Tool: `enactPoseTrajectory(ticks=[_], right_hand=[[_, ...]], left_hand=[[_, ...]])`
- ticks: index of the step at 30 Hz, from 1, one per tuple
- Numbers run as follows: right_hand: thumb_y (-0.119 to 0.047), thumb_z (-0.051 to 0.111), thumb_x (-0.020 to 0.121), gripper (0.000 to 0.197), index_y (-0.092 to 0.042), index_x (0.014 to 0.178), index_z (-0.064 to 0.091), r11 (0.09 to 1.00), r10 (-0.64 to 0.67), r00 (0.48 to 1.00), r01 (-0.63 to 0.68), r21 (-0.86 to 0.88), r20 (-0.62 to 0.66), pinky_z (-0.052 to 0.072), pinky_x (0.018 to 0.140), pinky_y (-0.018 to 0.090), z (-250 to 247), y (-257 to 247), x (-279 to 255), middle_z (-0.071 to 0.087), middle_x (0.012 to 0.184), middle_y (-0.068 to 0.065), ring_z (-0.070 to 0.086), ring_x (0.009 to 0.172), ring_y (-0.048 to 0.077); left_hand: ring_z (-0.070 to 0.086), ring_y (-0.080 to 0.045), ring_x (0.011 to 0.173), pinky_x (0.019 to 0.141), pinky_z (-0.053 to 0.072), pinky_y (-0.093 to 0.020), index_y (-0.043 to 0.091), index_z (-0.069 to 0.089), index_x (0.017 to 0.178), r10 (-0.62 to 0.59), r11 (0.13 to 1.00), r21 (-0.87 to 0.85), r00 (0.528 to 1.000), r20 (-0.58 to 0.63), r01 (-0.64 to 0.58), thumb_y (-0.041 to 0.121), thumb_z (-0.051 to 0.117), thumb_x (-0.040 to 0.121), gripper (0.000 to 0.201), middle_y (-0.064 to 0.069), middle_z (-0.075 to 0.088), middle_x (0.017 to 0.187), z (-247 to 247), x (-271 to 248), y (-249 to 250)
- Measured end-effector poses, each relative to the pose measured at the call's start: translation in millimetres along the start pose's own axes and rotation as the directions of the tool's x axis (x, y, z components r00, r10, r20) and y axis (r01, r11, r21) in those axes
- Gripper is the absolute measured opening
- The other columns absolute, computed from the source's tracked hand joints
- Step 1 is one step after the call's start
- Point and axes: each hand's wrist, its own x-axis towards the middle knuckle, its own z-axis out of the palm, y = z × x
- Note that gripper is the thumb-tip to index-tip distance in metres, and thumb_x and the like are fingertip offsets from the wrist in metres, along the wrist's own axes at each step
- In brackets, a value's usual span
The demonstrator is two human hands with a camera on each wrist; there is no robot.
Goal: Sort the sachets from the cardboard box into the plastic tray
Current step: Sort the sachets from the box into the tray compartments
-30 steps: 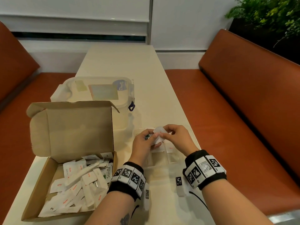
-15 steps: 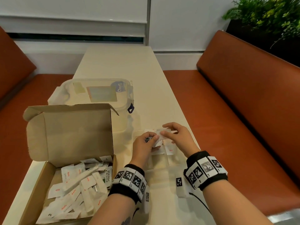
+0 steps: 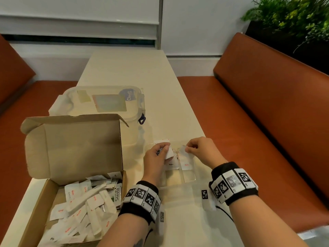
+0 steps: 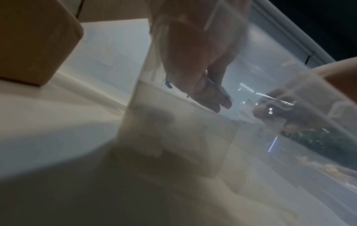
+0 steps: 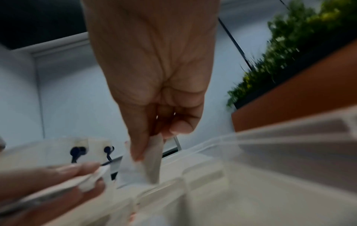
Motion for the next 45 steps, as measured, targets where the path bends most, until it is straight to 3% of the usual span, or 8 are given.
enactPoseTrajectory(ticks=[3, 8, 12, 16, 24, 30, 38, 45], right_hand=[[-0.019, 0.061, 0.09, 0.016, -0.01, 0.098, 0.072, 0.975, -0.027, 0.987, 0.061, -0.212, 0.159, 0.044, 0.075, 0.02, -1.4, 1.7, -0.4, 0.07, 0.096, 0.003, 0.062, 0.085, 0.015], [-0.017, 0.065, 0.087, 0.017, -0.012, 0.101, 0.074, 0.953, -0.042, 0.967, 0.114, -0.282, 0.25, 0.046, 0.082, 0.02, 12.4, 3.9, 0.7, 0.073, 0.1, 0.003, 0.065, 0.094, 0.016], [-0.019, 0.067, 0.086, 0.017, -0.014, 0.1, 0.074, 0.943, -0.076, 0.97, 0.146, -0.3, 0.232, 0.033, 0.07, 0.017, 17.8, 10.1, 2.1, 0.062, 0.082, -0.007, 0.054, 0.082, 0.012], [-0.017, 0.07, 0.082, 0.014, -0.014, 0.096, 0.067, 0.949, -0.129, 0.98, 0.166, -0.267, 0.15, 0.034, 0.07, 0.021, 18.3, 16.0, -1.3, 0.05, 0.088, -0.005, 0.046, 0.079, 0.011], [-0.006, 0.063, 0.084, 0.01, -0.009, 0.089, 0.072, 0.942, -0.174, 0.972, 0.211, -0.261, 0.156, 0.033, 0.071, 0.014, 25.5, 19.1, -9.2, 0.066, 0.093, 0.005, 0.05, 0.084, 0.012], [-0.013, 0.065, 0.085, 0.02, -0.013, 0.104, 0.061, 0.965, -0.132, 0.988, 0.146, -0.219, 0.077, 0.029, 0.067, 0.019, 31.4, 23.9, -12.5, 0.054, 0.09, -0.002, 0.042, 0.083, 0.01], [-0.013, 0.062, 0.086, 0.014, -0.012, 0.1, 0.063, 0.947, -0.152, 0.988, 0.154, -0.28, 0.03, 0.038, 0.072, 0.026, 37.2, 26.4, -13.9, 0.06, 0.096, 0.003, 0.05, 0.093, 0.018], [-0.017, 0.067, 0.083, 0.021, -0.014, 0.1, 0.057, 0.975, -0.093, 0.995, 0.096, -0.198, 0.024, 0.045, 0.074, 0.029, 37.1, 25.2, -14.1, 0.06, 0.092, 0.0, 0.051, 0.083, 0.016]], left_hand=[[0.06, -0.016, 0.098, 0.071, 0.057, -0.026, 0.02, 0.072, 0.086, -0.004, 1.0, -0.017, 1.0, 0.002, 0.004, 0.007, 0.057, 0.093, 0.021, 0.001, 0.063, 0.106, 1.1, -0.3, -0.3], [0.059, -0.018, 0.101, 0.074, 0.058, -0.028, 0.02, 0.071, 0.087, -0.005, 1.0, 0.012, 1.0, 0.027, 0.004, 0.006, 0.055, 0.094, 0.022, -0.003, 0.062, 0.109, 1.7, -1.2, 1.6], [0.059, -0.016, 0.098, 0.074, 0.058, -0.027, 0.02, 0.071, 0.09, -0.011, 1.0, 0.01, 0.999, 0.041, 0.011, 0.007, 0.055, 0.094, 0.021, -0.005, 0.061, 0.11, 1.3, -2.9, 4.1], [0.06, -0.016, 0.097, 0.073, 0.058, -0.025, 0.021, 0.071, 0.091, -0.01, 1.0, 0.014, 0.999, 0.049, 0.01, 0.007, 0.055, 0.094, 0.021, -0.004, 0.061, 0.107, 2.1, -3.7, 4.8], [0.059, -0.015, 0.093, 0.074, 0.059, -0.028, 0.011, 0.07, 0.094, -0.037, 0.999, -0.007, 0.998, 0.045, 0.037, 0.007, 0.05, 0.096, 0.021, -0.005, 0.061, 0.105, 4.4, -5.1, 6.9], [0.06, -0.019, 0.093, 0.073, 0.059, -0.026, 0.004, 0.07, 0.099, -0.101, 0.992, -0.068, 0.993, 0.057, 0.105, 0.002, 0.043, 0.098, 0.027, -0.008, 0.059, 0.112, 4.8, -6.8, 9.4], [0.057, -0.03, 0.104, 0.071, 0.059, -0.027, 0.001, 0.068, 0.107, -0.133, 0.987, -0.071, 0.985, 0.108, 0.142, -0.012, 0.035, 0.09, 0.039, -0.01, 0.053, 0.124, 5.6, -8.3, 13.6], [0.06, -0.024, 0.092, 0.066, 0.058, -0.023, 0.013, 0.066, 0.114, -0.115, 0.992, -0.029, 0.986, 0.118, 0.119, -0.01, 0.043, 0.091, 0.04, -0.01, 0.052, 0.112, 5.3, -8.6, 12.2]])
